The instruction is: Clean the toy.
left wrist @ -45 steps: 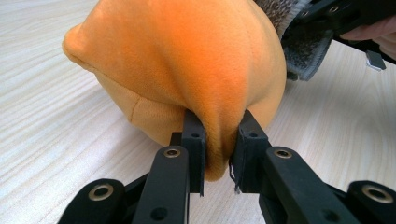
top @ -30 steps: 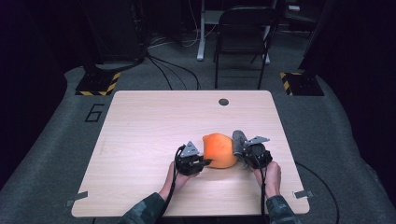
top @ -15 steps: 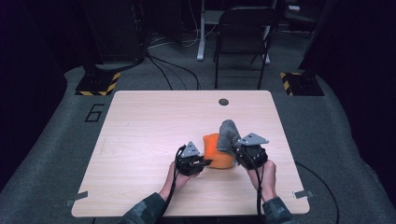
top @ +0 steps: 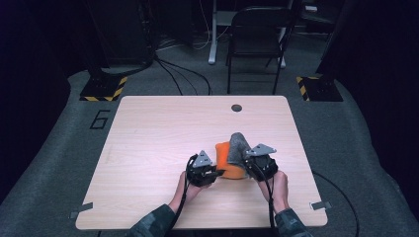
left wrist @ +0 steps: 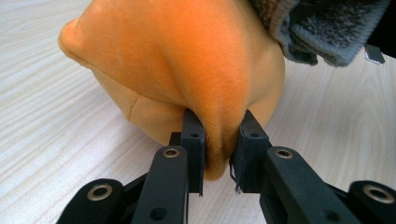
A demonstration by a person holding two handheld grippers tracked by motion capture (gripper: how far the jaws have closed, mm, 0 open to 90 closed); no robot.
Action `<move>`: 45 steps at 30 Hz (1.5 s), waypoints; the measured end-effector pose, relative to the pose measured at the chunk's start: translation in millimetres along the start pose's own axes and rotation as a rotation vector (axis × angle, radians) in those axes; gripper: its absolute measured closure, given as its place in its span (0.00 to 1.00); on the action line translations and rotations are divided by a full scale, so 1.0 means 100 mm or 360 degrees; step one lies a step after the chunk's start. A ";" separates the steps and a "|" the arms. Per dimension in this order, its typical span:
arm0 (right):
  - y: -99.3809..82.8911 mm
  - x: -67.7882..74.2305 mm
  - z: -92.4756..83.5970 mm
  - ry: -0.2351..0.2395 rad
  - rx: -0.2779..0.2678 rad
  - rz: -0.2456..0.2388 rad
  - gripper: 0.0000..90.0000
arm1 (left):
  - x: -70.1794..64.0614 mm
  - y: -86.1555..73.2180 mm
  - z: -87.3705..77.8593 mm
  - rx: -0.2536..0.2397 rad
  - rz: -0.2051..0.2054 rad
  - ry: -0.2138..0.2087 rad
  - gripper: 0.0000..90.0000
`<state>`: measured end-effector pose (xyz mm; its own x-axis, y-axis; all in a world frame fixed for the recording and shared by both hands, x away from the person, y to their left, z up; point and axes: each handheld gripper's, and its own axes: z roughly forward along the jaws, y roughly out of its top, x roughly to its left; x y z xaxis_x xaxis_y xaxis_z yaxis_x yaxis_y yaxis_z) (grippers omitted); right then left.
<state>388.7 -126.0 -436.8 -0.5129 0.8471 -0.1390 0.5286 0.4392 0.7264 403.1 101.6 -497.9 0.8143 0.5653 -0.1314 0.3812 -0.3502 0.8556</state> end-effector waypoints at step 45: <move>0.04 0.05 -0.01 -0.0018 -0.0012 -0.0067 0.83 | 0.02 -0.01 0.01 0.0002 0.0002 -0.0004 0.85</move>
<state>387.4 -120.1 -433.7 -0.5265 0.8315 -0.1772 0.5017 0.4721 0.7249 404.6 102.3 -499.4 0.8160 0.5629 -0.1316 0.3807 -0.3519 0.8552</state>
